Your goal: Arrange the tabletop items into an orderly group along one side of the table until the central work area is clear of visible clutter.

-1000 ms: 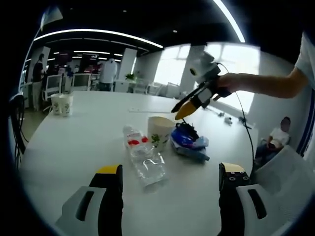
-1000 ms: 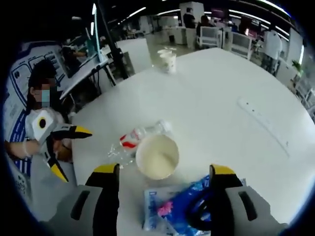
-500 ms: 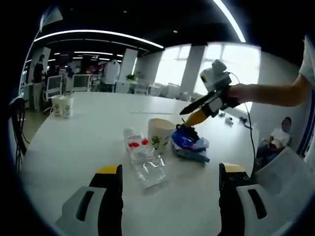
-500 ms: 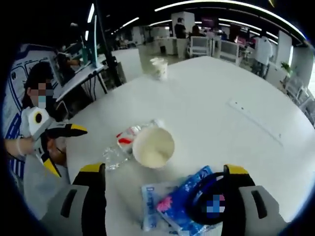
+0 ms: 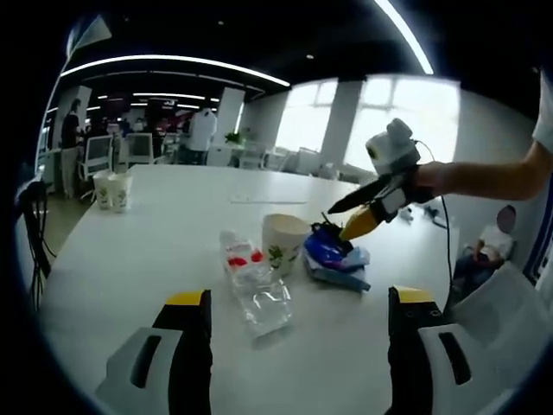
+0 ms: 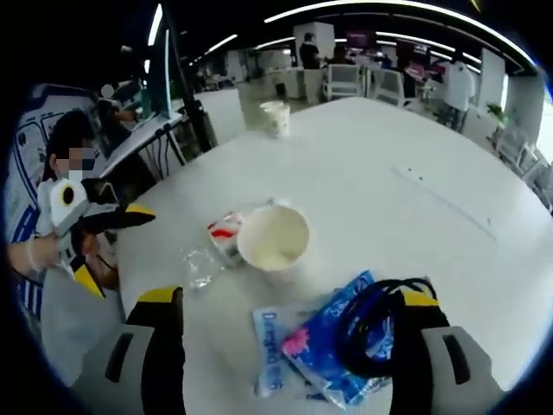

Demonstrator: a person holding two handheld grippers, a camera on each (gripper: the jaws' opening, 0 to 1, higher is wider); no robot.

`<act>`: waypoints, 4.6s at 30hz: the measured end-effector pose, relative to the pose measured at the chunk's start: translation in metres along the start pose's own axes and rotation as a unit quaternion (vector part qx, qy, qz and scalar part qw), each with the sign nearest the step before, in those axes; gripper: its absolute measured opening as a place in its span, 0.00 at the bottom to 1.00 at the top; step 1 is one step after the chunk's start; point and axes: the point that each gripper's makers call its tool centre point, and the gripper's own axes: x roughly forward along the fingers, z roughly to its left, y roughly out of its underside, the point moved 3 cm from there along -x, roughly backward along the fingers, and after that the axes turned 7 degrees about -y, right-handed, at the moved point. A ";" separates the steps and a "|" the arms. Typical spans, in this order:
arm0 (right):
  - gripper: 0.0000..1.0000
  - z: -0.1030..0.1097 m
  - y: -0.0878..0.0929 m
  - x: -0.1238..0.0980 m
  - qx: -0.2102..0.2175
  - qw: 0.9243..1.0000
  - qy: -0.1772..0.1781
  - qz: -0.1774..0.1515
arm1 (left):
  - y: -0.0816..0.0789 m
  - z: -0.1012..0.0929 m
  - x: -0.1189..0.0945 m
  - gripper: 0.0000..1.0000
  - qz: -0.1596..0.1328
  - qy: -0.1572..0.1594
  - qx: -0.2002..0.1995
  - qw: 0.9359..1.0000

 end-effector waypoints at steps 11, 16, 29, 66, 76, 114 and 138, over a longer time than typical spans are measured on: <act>0.99 0.009 0.015 -0.007 0.030 0.999 -0.012 -0.014 | -0.013 -0.001 0.002 0.86 0.000 -0.013 -0.003 1.000; 0.98 0.006 0.023 -0.015 0.041 0.999 -0.014 -0.018 | -0.019 -0.002 0.003 0.89 -0.003 -0.021 -0.009 1.000; 0.97 0.011 0.034 -0.025 0.061 0.997 -0.031 -0.032 | -0.031 -0.004 0.002 0.95 -0.009 -0.040 -0.027 0.999; 0.96 0.061 0.022 -0.003 0.155 0.983 0.041 -0.088 | -0.044 0.041 0.014 0.95 0.014 0.055 -0.024 0.998; 0.95 0.077 0.011 0.011 0.162 0.981 0.051 -0.090 | -0.054 0.061 0.032 0.94 -0.004 0.059 -0.045 0.997; 0.81 0.101 -0.027 0.089 0.192 0.968 0.142 -0.072 | -0.058 0.094 0.070 0.93 0.005 0.153 -0.111 0.982; 0.64 0.085 -0.024 0.130 0.184 0.965 0.185 0.009 | -0.057 0.106 0.059 0.93 -0.011 0.144 -0.134 0.980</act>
